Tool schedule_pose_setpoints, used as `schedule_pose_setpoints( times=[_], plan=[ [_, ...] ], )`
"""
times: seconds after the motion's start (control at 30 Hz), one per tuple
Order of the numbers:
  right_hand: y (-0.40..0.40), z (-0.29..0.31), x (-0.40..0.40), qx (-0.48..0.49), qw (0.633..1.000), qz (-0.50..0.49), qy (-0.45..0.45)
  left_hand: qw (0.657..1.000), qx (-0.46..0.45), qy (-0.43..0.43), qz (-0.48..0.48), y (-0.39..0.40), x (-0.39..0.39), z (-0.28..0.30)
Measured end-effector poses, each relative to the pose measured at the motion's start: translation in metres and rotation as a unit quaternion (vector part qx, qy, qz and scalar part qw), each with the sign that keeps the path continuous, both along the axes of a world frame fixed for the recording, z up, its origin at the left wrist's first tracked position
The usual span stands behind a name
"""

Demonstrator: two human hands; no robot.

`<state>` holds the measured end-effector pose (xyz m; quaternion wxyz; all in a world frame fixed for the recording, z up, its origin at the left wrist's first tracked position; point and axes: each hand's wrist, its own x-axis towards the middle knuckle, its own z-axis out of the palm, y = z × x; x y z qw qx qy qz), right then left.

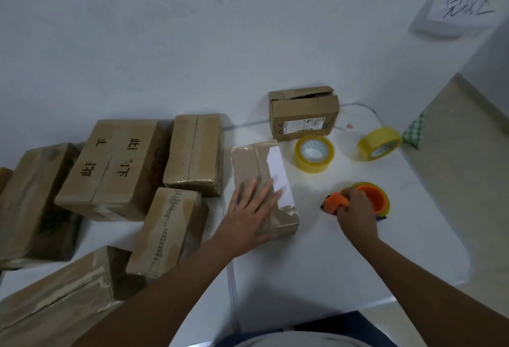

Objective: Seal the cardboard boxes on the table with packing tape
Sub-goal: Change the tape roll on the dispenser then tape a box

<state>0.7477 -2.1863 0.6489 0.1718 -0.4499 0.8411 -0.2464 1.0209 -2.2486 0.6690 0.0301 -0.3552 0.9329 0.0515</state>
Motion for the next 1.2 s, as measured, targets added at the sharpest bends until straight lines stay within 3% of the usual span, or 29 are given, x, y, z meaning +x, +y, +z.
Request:
schedule_pose_setpoints(
  times=[0.1,0.2,0.27,0.4,0.5,0.63,0.73,0.8,0.87,0.93,1.0,1.1,1.13,1.2],
  plan=[
    [-0.004,-0.012,-0.034,0.108,0.993,0.004,0.055,1.0,0.017,0.003,-0.002,0.001,-0.008,-0.003],
    [-0.012,-0.073,-0.079,0.266,0.962,0.056,0.014,0.999,0.027,0.005,0.028,0.005,-0.008,-0.007],
    [-0.016,-0.119,-0.108,0.271,0.956,0.114,0.012,0.998,0.032,0.013,0.057,0.01,-0.008,-0.008],
    [-0.01,-0.053,-0.079,0.28,0.939,0.178,0.085,0.998,0.015,-0.017,0.066,0.016,-0.007,-0.013],
    [-0.008,-0.036,-0.077,0.3,0.923,0.197,0.141,0.997,0.001,-0.027,0.067,0.016,-0.009,-0.012],
    [-0.004,-0.026,-0.078,0.216,0.947,0.195,0.137,0.996,-0.005,-0.029,0.08,0.022,-0.012,-0.011],
    [-0.005,-0.003,-0.076,0.141,0.956,0.246,0.072,0.996,0.007,-0.013,0.086,0.025,-0.014,-0.013],
    [0.0,0.01,-0.075,0.07,0.965,0.252,0.007,0.996,0.032,-0.014,0.08,0.018,-0.016,-0.012],
    [0.003,0.022,-0.073,0.001,0.968,0.251,0.003,0.995,0.056,-0.025,0.076,0.007,-0.022,-0.005],
    [0.004,0.035,-0.072,-0.046,0.965,0.256,0.013,0.99,0.098,0.026,0.093,-0.004,-0.033,0.009],
    [0.003,0.045,-0.07,-0.064,0.963,0.261,0.032,0.965,0.153,0.151,0.15,-0.008,-0.053,0.032],
    [0.004,0.061,-0.066,-0.071,0.956,0.281,0.046,0.872,0.267,0.337,0.235,-0.007,-0.086,0.078],
    [0.004,0.064,-0.065,-0.073,0.954,0.287,0.047,0.849,0.3,0.366,0.236,-0.006,-0.093,0.088],
    [0.007,0.071,-0.061,-0.068,0.953,0.292,0.042,0.842,0.326,0.372,0.215,-0.004,-0.099,0.099]
  ],
)
